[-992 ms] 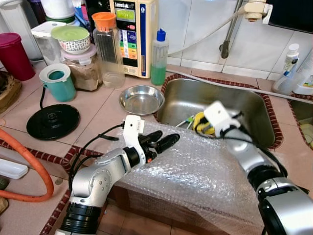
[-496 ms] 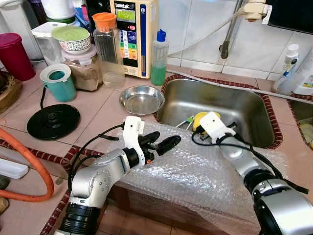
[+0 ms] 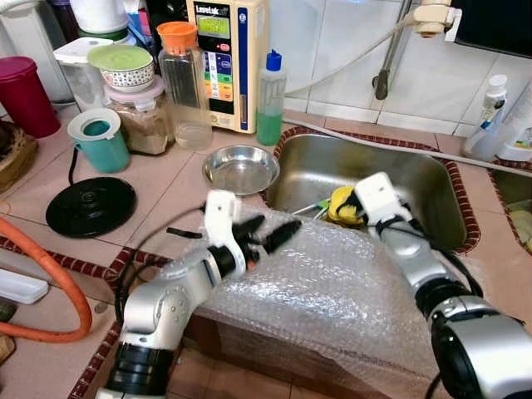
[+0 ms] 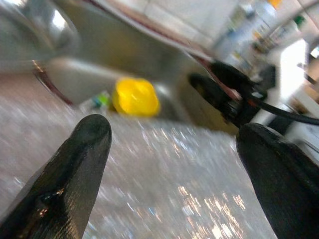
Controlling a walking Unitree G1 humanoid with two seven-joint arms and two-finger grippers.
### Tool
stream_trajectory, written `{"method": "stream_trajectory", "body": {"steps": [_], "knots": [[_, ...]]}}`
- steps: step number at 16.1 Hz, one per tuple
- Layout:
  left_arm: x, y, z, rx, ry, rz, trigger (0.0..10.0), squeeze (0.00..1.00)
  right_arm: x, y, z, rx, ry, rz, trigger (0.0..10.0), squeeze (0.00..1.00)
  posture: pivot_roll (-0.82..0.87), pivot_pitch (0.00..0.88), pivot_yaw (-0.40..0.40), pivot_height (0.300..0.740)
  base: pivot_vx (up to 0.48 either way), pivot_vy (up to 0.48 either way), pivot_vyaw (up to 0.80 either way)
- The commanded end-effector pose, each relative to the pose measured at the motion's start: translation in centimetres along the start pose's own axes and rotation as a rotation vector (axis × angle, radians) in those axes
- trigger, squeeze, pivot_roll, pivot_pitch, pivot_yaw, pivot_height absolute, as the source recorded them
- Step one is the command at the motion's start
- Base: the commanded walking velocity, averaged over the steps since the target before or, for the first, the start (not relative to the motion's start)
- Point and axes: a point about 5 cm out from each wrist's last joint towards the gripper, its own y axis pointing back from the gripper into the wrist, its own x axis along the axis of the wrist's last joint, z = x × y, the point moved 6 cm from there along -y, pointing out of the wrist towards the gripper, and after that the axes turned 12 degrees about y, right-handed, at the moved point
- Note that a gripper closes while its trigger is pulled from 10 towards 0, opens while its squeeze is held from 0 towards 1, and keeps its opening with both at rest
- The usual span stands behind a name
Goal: Kitchen organization
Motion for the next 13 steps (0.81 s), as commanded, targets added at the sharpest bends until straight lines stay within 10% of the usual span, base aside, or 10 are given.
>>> {"method": "stream_trajectory", "body": {"steps": [1, 8, 9, 11, 13], "knots": [[1.0, 0.0, -0.4, 0.030, -0.028, 0.034, 10.0, 1.00, 0.8, -0.2, 0.5, -0.014, -0.040, 0.022, 10.0, 1.00, 0.13, 0.000, 0.012, 0.740, 0.000, 0.000, 0.00], [6.7, 0.5, -5.8, 0.334, -0.050, 0.285, 10.0, 1.00, 6.8, 2.2, -2.7, 0.095, -0.358, 0.332, 10.0, 0.98, 0.08, 0.000, 0.037, 0.740, 0.000, 0.000, 0.00], [7.3, 0.8, -6.9, 0.390, -0.052, 0.311, 10.0, 1.00, 7.9, 3.3, -3.5, 0.147, -0.371, 0.380, 10.0, 0.82, 0.07, 0.000, 0.043, 0.740, 0.000, 0.000, 0.00], [8.2, 1.0, -8.1, 0.445, -0.007, 0.355, 10.0, 1.00, 9.0, 5.3, -4.2, 0.208, -0.397, 0.420, 10.0, 0.81, 0.06, 0.000, 0.048, 0.740, 0.000, 0.000, 0.00], [8.7, 1.5, -10.0, 0.531, 0.070, 0.391, 10.0, 1.00, 9.2, 6.9, -4.7, 0.215, -0.419, 0.417, 10.0, 0.36, 0.04, 0.000, 0.056, 0.740, 0.000, 0.000, 0.00]]}}
